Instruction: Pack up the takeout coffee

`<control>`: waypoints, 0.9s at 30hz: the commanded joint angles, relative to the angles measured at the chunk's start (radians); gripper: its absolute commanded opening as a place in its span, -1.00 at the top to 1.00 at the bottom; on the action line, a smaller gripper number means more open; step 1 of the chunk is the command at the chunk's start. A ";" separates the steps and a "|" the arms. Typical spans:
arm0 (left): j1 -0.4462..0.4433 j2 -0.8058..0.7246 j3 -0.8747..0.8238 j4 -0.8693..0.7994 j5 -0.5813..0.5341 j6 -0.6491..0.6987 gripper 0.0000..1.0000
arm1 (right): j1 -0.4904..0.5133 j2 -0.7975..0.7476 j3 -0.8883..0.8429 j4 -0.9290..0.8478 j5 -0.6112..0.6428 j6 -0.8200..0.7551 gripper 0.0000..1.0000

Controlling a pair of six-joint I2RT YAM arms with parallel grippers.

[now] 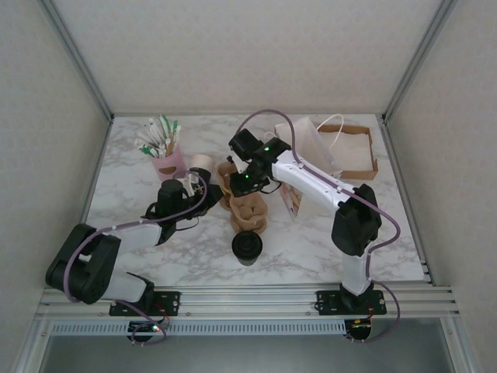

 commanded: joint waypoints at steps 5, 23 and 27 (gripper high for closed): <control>-0.001 -0.213 0.073 -0.246 -0.106 0.083 -0.68 | -0.002 -0.091 0.074 -0.031 0.016 -0.011 0.42; -0.001 -0.482 0.296 -0.557 -0.194 0.241 -0.99 | -0.002 -0.249 0.181 -0.092 -0.006 -0.014 0.37; -0.002 -0.471 0.350 -0.578 -0.201 0.269 -0.99 | -0.003 -0.279 0.218 -0.121 -0.011 -0.021 0.36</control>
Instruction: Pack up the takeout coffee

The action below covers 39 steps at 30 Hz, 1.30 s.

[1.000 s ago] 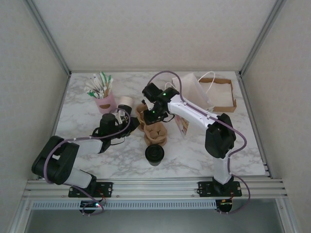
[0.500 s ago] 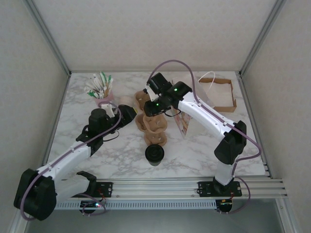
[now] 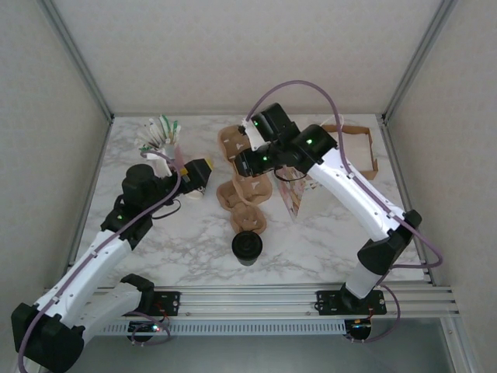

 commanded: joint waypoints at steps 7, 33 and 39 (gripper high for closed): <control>-0.010 0.043 0.114 -0.034 -0.014 0.068 -0.99 | -0.008 -0.099 0.131 -0.106 0.033 -0.039 0.34; -0.226 0.439 0.464 -0.019 0.023 0.132 -0.84 | -0.272 -0.022 0.427 -0.318 0.206 -0.166 0.33; -0.252 0.528 0.532 -0.047 0.055 0.142 -0.54 | -0.304 0.093 0.544 -0.419 0.267 -0.188 0.34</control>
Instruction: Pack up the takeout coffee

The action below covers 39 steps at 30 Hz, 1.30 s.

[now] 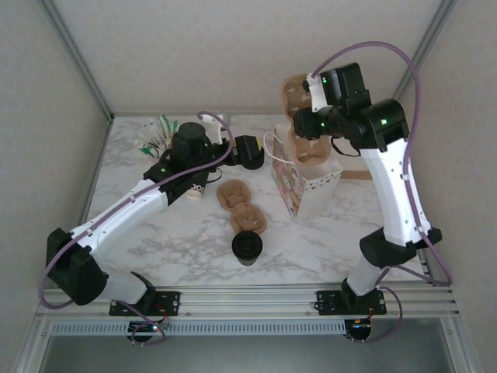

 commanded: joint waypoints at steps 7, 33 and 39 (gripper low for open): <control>-0.025 0.090 0.089 -0.026 0.064 0.025 -0.27 | -0.029 0.119 0.094 -0.113 0.090 -0.048 0.32; -0.040 0.140 0.115 -0.013 0.096 0.022 0.50 | -0.079 0.210 -0.011 -0.160 0.039 -0.046 0.32; -0.042 0.140 0.115 -0.010 0.096 0.021 0.51 | -0.082 0.228 -0.010 -0.161 0.043 -0.051 0.32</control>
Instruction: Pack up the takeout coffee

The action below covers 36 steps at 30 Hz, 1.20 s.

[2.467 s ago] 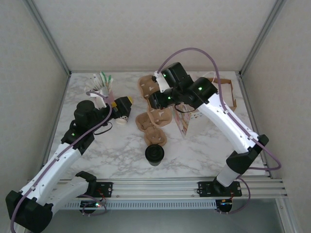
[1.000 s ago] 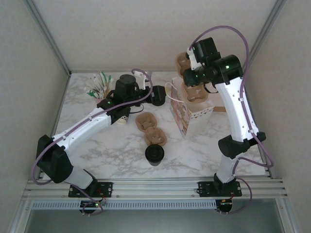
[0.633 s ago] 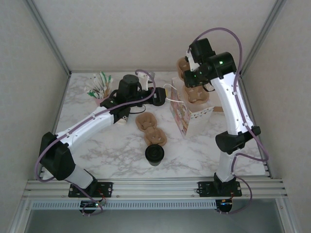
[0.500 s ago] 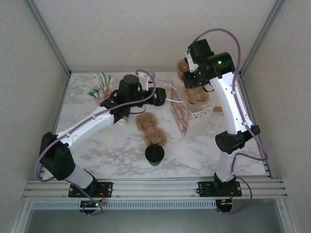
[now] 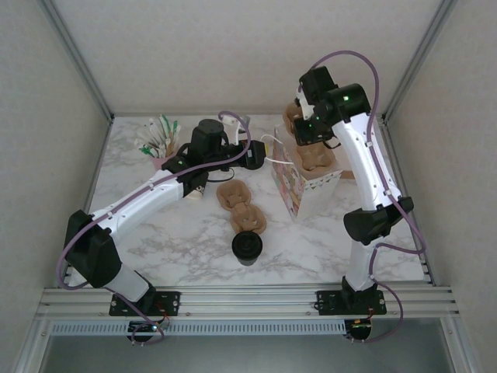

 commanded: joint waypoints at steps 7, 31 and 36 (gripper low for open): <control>-0.015 0.007 0.034 0.011 0.011 0.006 0.51 | -0.013 0.057 0.004 -0.022 -0.016 -0.021 0.33; -0.016 0.016 0.040 0.017 0.009 0.000 0.51 | -0.012 -0.016 -0.082 -0.006 -0.051 -0.006 0.40; -0.018 0.020 0.042 0.021 0.005 -0.004 0.52 | -0.010 -0.076 -0.147 0.034 -0.058 -0.007 0.41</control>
